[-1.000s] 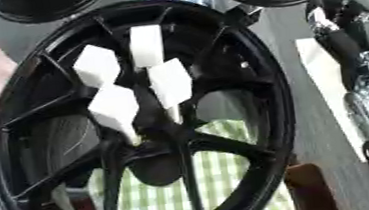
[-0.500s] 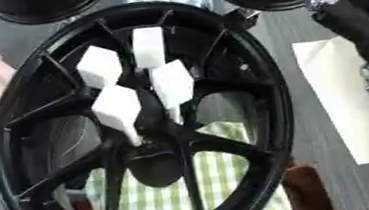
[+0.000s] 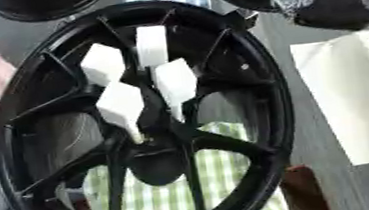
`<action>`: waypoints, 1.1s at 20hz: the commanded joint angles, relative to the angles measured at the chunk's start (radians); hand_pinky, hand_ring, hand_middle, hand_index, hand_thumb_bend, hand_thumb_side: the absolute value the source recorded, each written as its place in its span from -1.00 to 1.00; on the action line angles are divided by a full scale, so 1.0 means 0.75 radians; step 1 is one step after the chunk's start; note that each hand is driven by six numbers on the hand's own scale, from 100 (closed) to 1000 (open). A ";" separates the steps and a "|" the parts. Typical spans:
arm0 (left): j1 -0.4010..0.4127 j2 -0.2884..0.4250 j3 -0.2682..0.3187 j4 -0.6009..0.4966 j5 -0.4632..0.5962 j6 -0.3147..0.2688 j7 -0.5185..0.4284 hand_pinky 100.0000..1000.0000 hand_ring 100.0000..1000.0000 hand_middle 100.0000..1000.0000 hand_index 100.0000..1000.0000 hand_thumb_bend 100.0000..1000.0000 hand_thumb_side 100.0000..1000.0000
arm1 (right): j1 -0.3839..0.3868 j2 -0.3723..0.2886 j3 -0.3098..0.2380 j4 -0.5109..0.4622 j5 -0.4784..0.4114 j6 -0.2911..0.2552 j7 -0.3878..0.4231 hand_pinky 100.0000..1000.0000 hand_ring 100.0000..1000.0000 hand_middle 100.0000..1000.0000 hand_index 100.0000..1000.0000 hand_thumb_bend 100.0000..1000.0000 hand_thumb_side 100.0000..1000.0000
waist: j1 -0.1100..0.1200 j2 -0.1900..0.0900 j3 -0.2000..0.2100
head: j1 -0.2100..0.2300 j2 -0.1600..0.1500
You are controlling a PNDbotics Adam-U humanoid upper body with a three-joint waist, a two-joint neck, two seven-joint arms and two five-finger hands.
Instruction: Pull the pin out of the wheel hub.
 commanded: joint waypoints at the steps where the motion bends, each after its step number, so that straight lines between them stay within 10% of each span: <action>1: -0.014 0.032 0.001 -0.017 -0.003 -0.001 -0.008 0.41 0.45 0.34 0.30 -0.37 0.32 | -0.003 -0.124 -0.051 -0.024 -0.058 -0.007 0.015 0.62 0.47 0.16 0.42 -0.55 -0.48 | 0.006 -0.030 0.002 | -0.008 -0.004; 13: -0.030 0.055 -0.034 -0.007 -0.001 0.011 -0.042 0.41 0.46 0.35 0.30 -0.38 0.33 | -0.220 -0.478 0.298 -0.024 0.104 -0.115 0.234 0.64 0.54 0.33 0.54 -0.15 -0.30 | -0.029 -0.040 0.042 | -0.059 0.012; 22: -0.011 0.062 -0.037 0.001 -0.003 0.012 -0.048 0.41 0.46 0.35 0.30 -0.38 0.33 | -0.508 -0.316 0.517 -0.024 0.166 -0.032 0.417 0.63 0.54 0.33 0.56 0.03 -0.38 | -0.029 -0.067 0.019 | -0.051 0.023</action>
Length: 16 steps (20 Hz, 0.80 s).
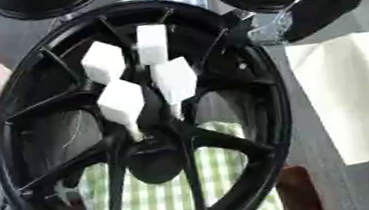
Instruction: Pull the pin out of the wheel hub.
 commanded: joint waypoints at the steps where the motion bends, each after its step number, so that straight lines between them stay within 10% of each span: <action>1: 0.002 0.042 0.008 -0.012 -0.003 -0.002 -0.005 0.41 0.46 0.35 0.30 -0.38 0.34 | -0.086 0.047 0.037 -0.015 0.010 0.033 0.063 0.62 0.54 0.32 0.56 0.05 -0.39 | 0.007 -0.039 -0.008 | 0.005 0.004; 16: 0.032 0.032 0.028 -0.008 -0.006 -0.003 0.013 0.41 0.47 0.35 0.30 -0.38 0.34 | -0.324 0.186 0.062 -0.015 -0.156 0.187 0.238 0.57 0.50 0.28 0.59 0.09 -0.50 | 0.028 -0.049 -0.051 | 0.039 -0.062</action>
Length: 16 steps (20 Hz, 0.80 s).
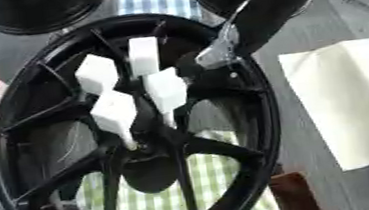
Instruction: Pull the pin out of the wheel hub.
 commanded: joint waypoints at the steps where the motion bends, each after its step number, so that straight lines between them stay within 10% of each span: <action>1: -0.002 0.032 0.018 -0.012 -0.006 0.000 0.005 0.41 0.47 0.35 0.30 -0.38 0.34 | -0.012 -0.024 -0.011 -0.015 -0.020 0.026 -0.032 0.57 0.50 0.28 0.59 0.09 -0.50 | 0.009 -0.035 0.000 | 0.007 -0.016; 16: -0.004 0.029 0.015 -0.009 -0.006 0.006 0.002 0.41 0.47 0.35 0.30 -0.38 0.35 | 0.021 -0.023 0.023 -0.015 -0.035 0.019 -0.024 0.57 0.50 0.30 0.60 0.08 -0.51 | 0.007 -0.029 0.004 | 0.036 0.015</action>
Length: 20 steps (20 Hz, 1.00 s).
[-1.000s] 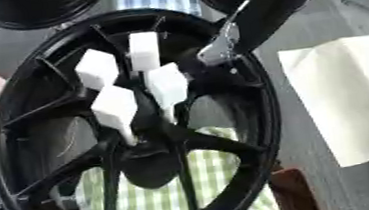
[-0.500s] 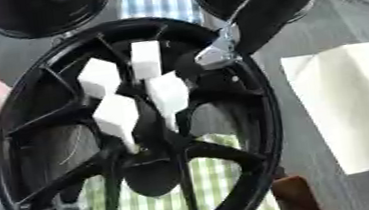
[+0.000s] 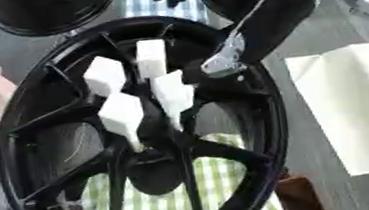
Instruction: Pull the pin out of the wheel hub.
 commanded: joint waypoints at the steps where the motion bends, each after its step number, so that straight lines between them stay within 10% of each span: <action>1: -0.004 0.029 0.012 -0.010 -0.006 0.004 0.002 0.41 0.47 0.35 0.30 -0.39 0.35 | -0.009 -0.022 -0.009 -0.015 -0.012 -0.004 0.009 0.57 0.50 0.29 0.59 0.07 -0.53 | 0.006 -0.028 0.002 | 0.007 0.006; 20: -0.011 0.015 0.012 -0.011 -0.009 0.012 0.006 0.41 0.48 0.36 0.30 -0.40 0.37 | 0.017 0.109 0.103 -0.015 0.082 0.104 0.051 0.56 0.44 0.22 0.47 -0.12 -0.75 | 0.000 0.020 0.008 | 0.031 0.058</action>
